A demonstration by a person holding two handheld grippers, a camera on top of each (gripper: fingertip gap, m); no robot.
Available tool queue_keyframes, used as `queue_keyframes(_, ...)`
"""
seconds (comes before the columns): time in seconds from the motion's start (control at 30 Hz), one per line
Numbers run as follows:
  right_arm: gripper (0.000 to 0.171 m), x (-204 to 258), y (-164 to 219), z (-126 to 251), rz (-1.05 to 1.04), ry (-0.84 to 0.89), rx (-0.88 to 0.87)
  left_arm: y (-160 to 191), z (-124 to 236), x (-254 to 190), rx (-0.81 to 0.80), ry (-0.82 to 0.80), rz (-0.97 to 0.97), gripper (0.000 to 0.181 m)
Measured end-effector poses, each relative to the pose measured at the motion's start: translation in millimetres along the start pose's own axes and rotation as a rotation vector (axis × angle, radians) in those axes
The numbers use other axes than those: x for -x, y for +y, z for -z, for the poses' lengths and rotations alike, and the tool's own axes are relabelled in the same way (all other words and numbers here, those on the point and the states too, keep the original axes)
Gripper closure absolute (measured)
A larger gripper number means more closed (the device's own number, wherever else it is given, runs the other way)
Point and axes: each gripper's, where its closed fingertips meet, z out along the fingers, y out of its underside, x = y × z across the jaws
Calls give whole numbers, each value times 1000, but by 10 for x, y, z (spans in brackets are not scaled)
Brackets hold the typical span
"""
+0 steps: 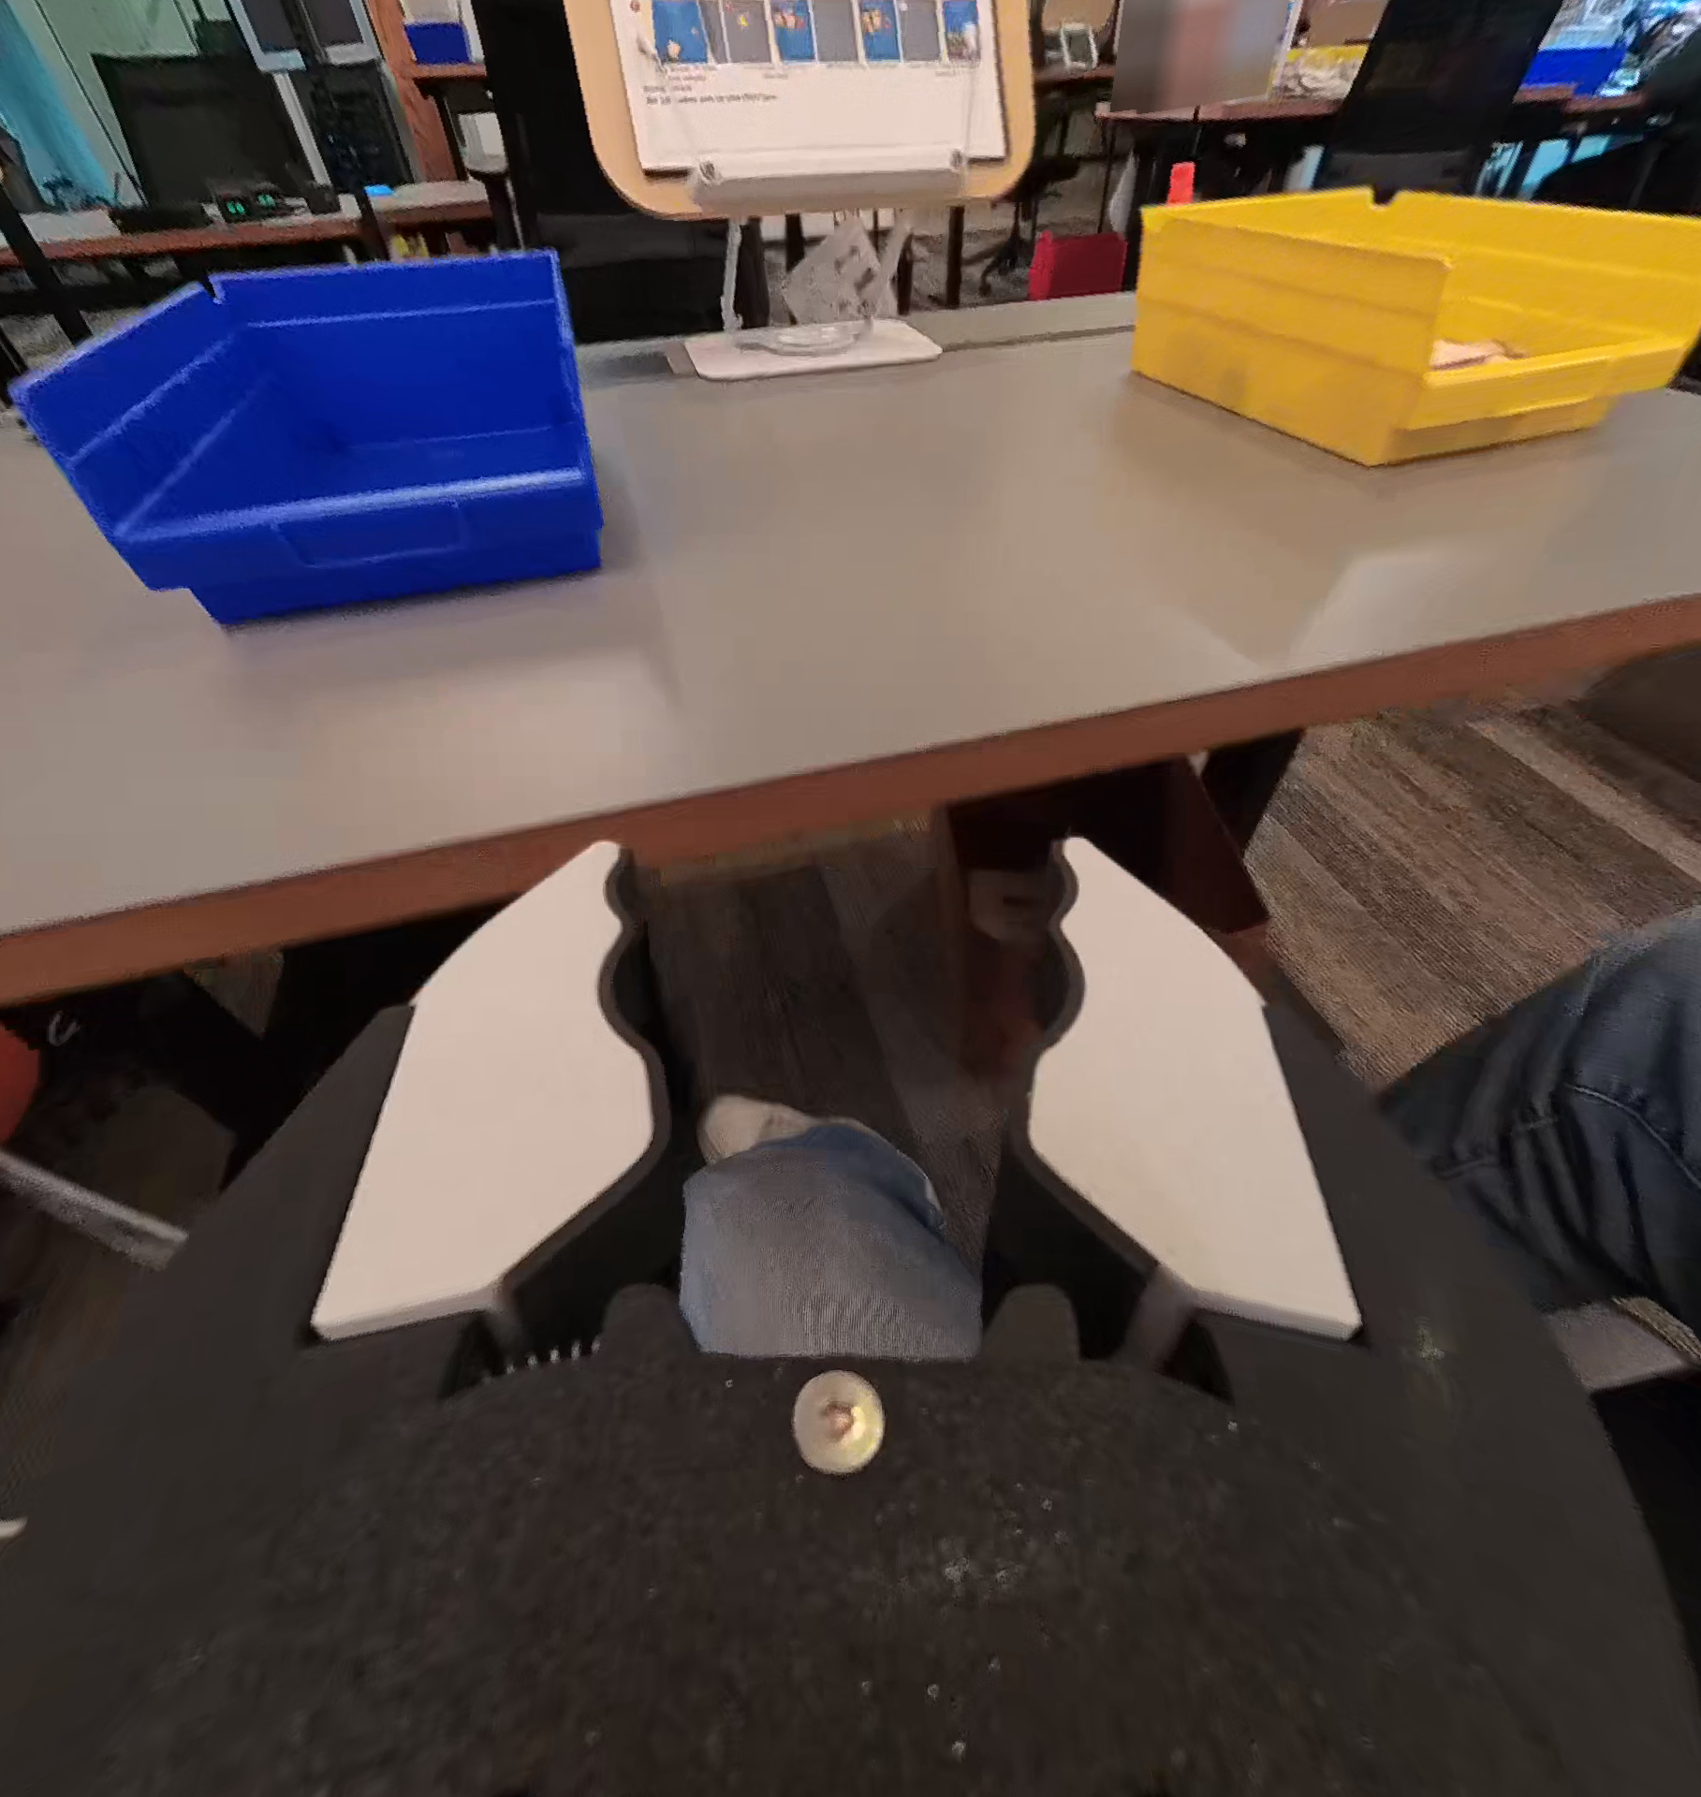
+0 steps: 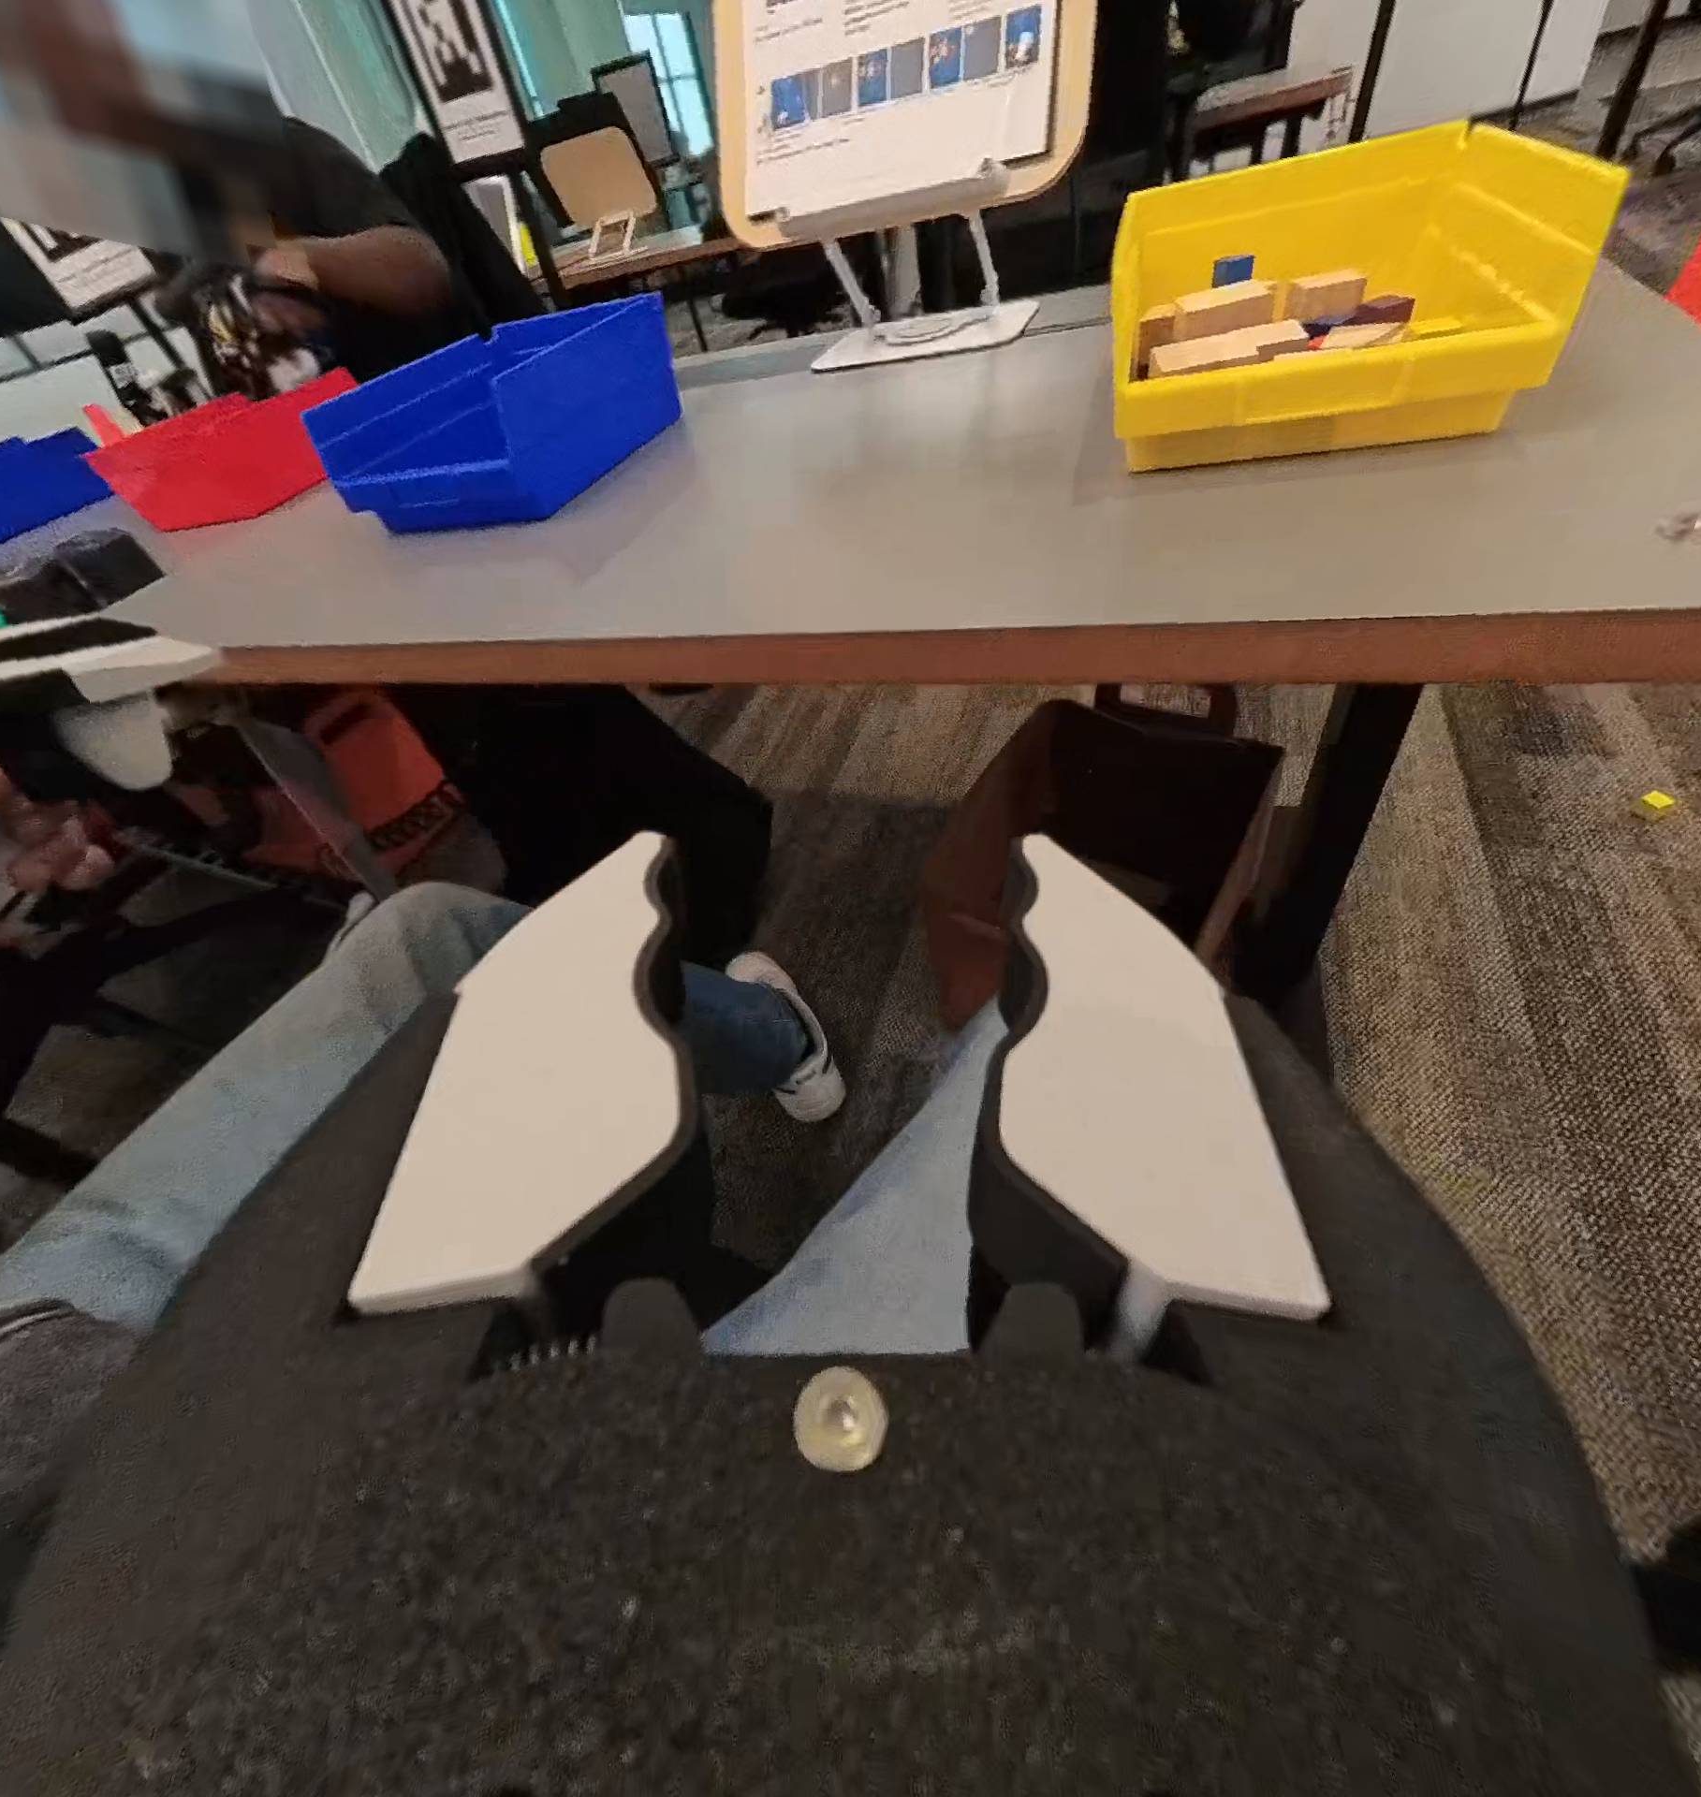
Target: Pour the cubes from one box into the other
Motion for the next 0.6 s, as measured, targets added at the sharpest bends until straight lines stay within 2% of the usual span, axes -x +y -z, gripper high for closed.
queue_keyframes(0.13,106,166,232,572,106,-43,36,136,503,-406,4,30,27,102)
queue_keyframes(0.23,107,60,317,1133,107,-21,11,146,856,-763,-5,58,59,100)
queue_keyframes(0.4,110,-709,411,2053,20,169,-29,101,1331,-1385,-24,44,-21,104)
queue_keyframes(0.53,105,-1341,450,2511,-217,253,-63,206,1523,-1863,14,66,-148,103)
queue_keyframes(0.6,106,-1534,490,2731,-260,289,-64,269,1579,-2057,31,87,-154,104)
